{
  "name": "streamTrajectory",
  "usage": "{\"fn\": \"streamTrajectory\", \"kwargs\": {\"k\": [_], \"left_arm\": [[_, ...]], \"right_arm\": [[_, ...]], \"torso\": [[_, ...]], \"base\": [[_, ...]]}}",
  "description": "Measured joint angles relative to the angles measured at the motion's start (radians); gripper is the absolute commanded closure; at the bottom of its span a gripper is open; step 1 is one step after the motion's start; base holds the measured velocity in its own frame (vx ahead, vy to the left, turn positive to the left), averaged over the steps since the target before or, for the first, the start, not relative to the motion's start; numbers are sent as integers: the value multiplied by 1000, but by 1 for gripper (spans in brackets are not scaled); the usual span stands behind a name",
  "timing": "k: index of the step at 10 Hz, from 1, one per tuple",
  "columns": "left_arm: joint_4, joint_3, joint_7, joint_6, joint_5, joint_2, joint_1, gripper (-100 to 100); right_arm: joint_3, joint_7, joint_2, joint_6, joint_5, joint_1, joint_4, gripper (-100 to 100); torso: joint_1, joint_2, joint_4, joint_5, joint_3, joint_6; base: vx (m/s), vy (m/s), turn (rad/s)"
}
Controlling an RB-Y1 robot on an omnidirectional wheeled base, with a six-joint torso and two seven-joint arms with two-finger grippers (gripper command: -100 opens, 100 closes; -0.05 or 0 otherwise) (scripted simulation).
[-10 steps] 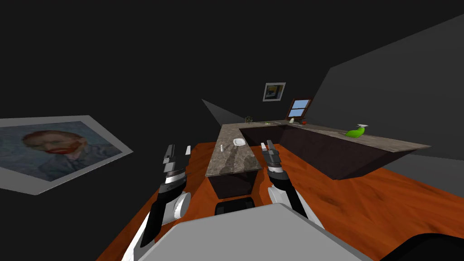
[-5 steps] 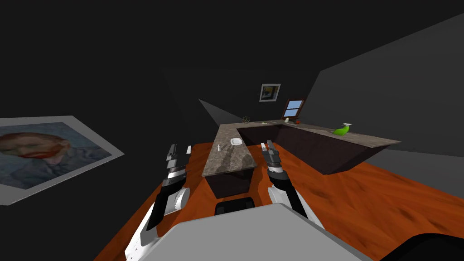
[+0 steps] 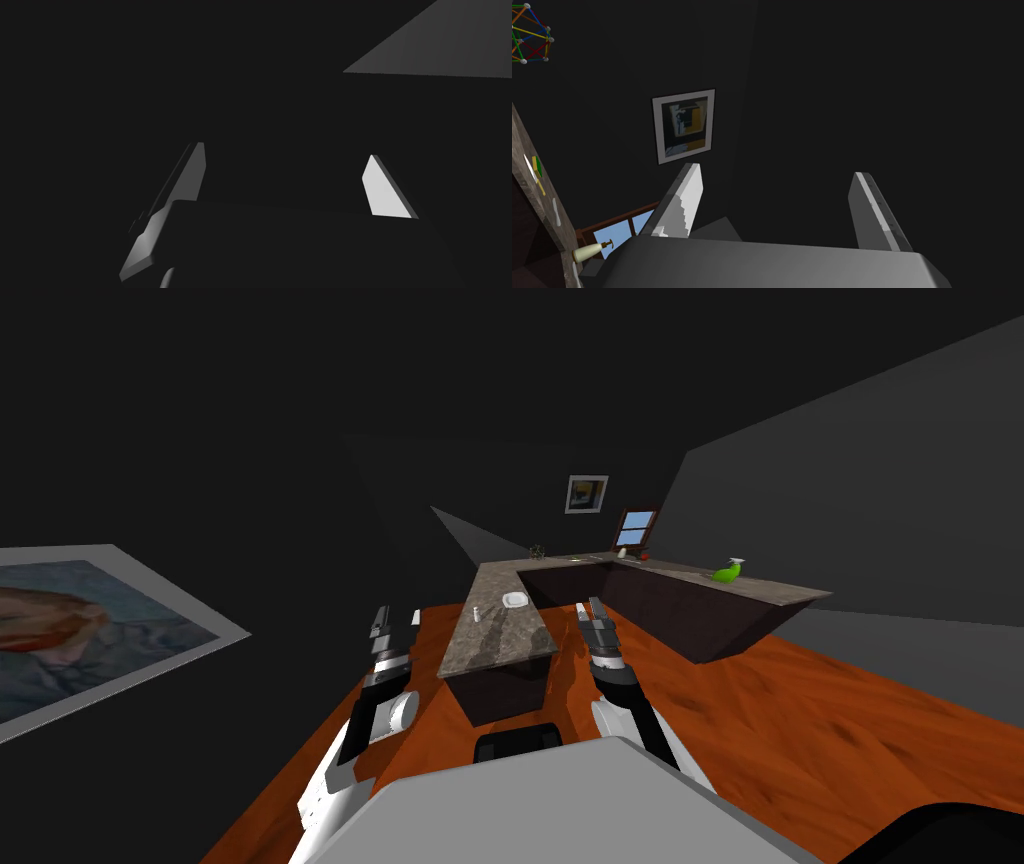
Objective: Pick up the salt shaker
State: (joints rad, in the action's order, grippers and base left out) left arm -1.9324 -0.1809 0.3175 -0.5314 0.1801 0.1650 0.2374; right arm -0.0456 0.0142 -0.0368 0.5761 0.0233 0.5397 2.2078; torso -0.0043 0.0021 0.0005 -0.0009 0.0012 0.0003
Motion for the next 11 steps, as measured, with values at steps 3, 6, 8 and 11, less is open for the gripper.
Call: {"fn": "streamTrajectory", "kwargs": {"k": [3, 6, 8, 11], "left_arm": [[67, -38, 42, 24, 31, 4, -57, -100], [138, -59, 66, 24, 50, 3, -103, -100], [178, -81, 90, 32, 70, 7, -133, -100], [256, -116, 122, 44, 104, 14, -196, -100]], "right_arm": [[0, 0, 0, 0, 0, 0, 0, 0], [0, 0, 0, 0, 0, 0, 0, 0], [0, 0, 0, 0, 0, 0, 0, 0], [0, 0, 0, 0, 0, 0, 0, 0]], "torso": [[1, 0, 0, 0, 0, 0], [2, -1, 0, 0, -1, -1], [2, -1, 0, 0, -1, -1], [1, -1, 0, 0, -1, 0]], "base": [[-21, -42, -55], [-16, -45, -75], [-16, -49, -54], [-11, -46, -69]]}}
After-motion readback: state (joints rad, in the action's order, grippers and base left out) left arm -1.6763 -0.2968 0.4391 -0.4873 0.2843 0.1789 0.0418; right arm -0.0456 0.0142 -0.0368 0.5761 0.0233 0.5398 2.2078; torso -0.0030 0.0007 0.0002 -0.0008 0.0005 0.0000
